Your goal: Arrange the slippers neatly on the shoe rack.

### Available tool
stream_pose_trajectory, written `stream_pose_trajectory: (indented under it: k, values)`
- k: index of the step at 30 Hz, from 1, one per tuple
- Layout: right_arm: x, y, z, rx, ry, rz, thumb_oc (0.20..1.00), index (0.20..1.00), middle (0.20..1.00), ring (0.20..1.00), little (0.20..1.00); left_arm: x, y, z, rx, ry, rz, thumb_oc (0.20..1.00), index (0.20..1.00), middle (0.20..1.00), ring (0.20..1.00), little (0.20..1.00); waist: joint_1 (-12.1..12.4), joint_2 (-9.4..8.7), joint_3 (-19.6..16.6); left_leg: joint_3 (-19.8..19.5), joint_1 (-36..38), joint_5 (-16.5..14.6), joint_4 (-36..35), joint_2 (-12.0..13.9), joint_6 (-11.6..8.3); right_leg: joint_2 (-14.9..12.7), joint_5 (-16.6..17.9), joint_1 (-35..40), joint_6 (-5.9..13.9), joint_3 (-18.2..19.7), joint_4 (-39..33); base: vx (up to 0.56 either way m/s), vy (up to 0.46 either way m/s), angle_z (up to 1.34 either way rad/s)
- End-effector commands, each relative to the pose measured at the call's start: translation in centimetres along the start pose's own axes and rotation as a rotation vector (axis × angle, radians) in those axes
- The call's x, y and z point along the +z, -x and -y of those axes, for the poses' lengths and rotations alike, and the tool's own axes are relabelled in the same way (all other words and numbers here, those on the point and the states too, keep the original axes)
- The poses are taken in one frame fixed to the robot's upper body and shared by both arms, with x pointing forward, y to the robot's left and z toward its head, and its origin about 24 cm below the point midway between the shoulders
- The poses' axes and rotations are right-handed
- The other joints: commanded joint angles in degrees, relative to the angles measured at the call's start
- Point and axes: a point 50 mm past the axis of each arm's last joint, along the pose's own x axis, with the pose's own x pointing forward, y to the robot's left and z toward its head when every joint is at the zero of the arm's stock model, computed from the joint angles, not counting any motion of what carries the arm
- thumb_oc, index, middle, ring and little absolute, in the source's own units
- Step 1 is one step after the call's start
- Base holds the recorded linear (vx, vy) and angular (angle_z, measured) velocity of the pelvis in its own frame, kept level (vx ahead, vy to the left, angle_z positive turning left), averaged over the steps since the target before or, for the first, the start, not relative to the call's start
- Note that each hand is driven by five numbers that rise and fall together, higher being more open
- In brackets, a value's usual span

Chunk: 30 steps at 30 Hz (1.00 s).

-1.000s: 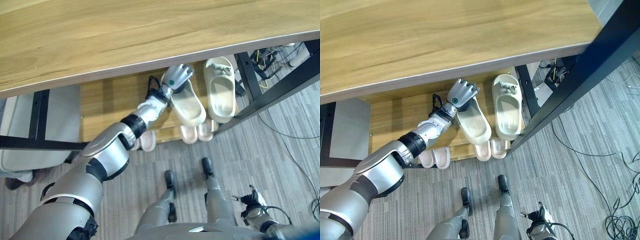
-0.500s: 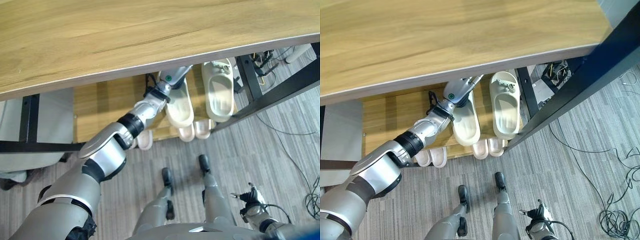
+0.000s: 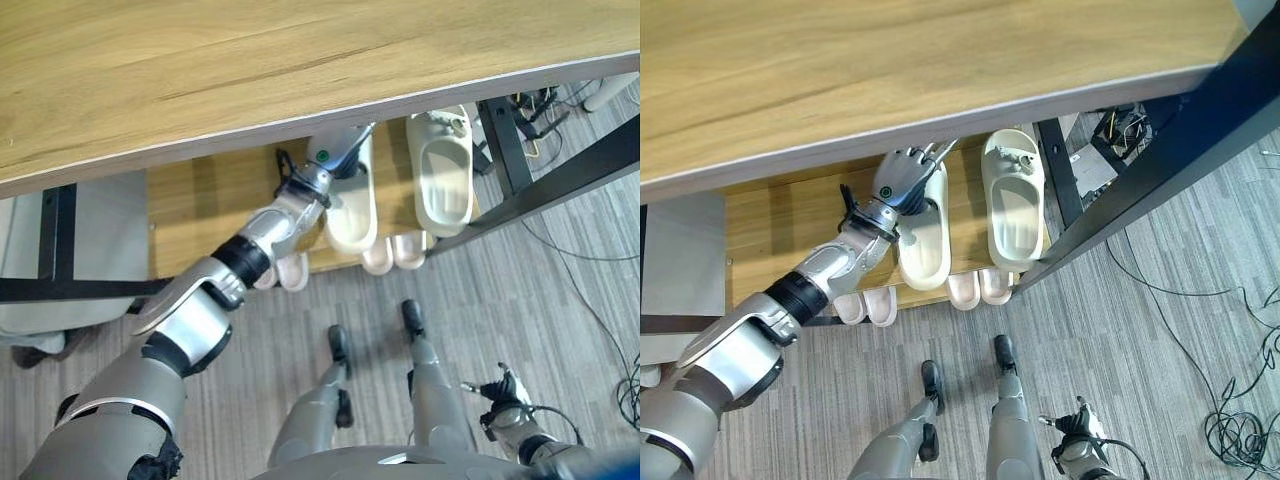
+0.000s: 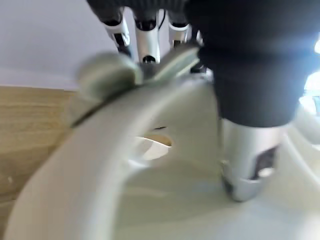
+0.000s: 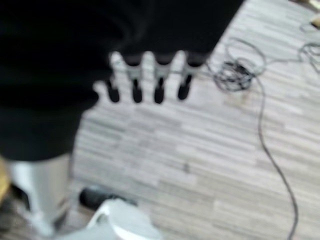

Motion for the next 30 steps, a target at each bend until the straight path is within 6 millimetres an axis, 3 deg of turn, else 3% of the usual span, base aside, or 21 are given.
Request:
stream_pose_trajectory:
  k: [1,11,18,24,30]
  values:
    - [-0.1,-1.0,2.8,-0.073,0.005,-0.014,1.0,1.0,1.0,1.0,1.0,0.2,1.2,0.7,-0.07,0.135,-0.003,1.0,1.0,1.0,1.0,1.0,1.3,2.79,-1.7,-1.2,-4.6,-4.6,5.9,-0.4,-0.8,-0.6,-5.9,-4.0,2.55,-3.5,8.8,0.0,0.0,0.0]
    - [-0.9,-0.8,2.5,-0.054,0.0,-0.046,1.0,1.0,1.0,1.0,1.0,1.3,1.9,-2.4,0.041,0.428,0.034,1.0,1.0,1.0,1.0,1.0,2.2,3.15,-2.4,-1.4,-4.5,-4.5,5.9,-0.7,-0.81,-0.5,-6.2,-4.0,2.32,-3.7,9.3,0.0,0.0,0.0]
    - [-0.8,-0.8,2.3,-0.043,0.012,-0.042,1.0,1.0,1.0,1.0,1.0,1.1,1.9,-3.0,0.071,0.502,0.007,1.0,1.0,1.0,1.0,1.0,2.3,3.19,-2.6,-1.6,-4.1,-4.3,5.7,-0.8,-0.89,-0.7,-6.2,-3.6,2.31,-4.0,9.3,0.0,0.0,0.0]
    - [-1.0,-0.8,2.4,-0.038,0.015,-0.048,1.0,1.0,1.0,1.0,1.0,-0.6,2.2,-3.3,0.041,0.464,-0.028,1.0,1.0,1.0,1.0,1.0,2.6,3.5,-2.9,-1.6,-4.0,-4.2,5.7,-0.8,-0.93,-0.7,-6.2,-3.4,2.35,-3.9,9.3,0.0,0.0,0.0]
    - [-1.7,-0.6,2.2,-0.016,0.014,-0.065,1.0,1.0,1.0,1.0,1.0,-3.4,4.3,-3.2,-0.074,0.394,-0.085,1.0,1.0,1.0,1.0,1.0,3.6,3.65,-3.3,-2.2,-3.4,-4.2,6.2,-0.6,-1.07,-0.7,-6.6,-2.2,2.31,-4.6,9.6,0.0,-0.004,0.01]
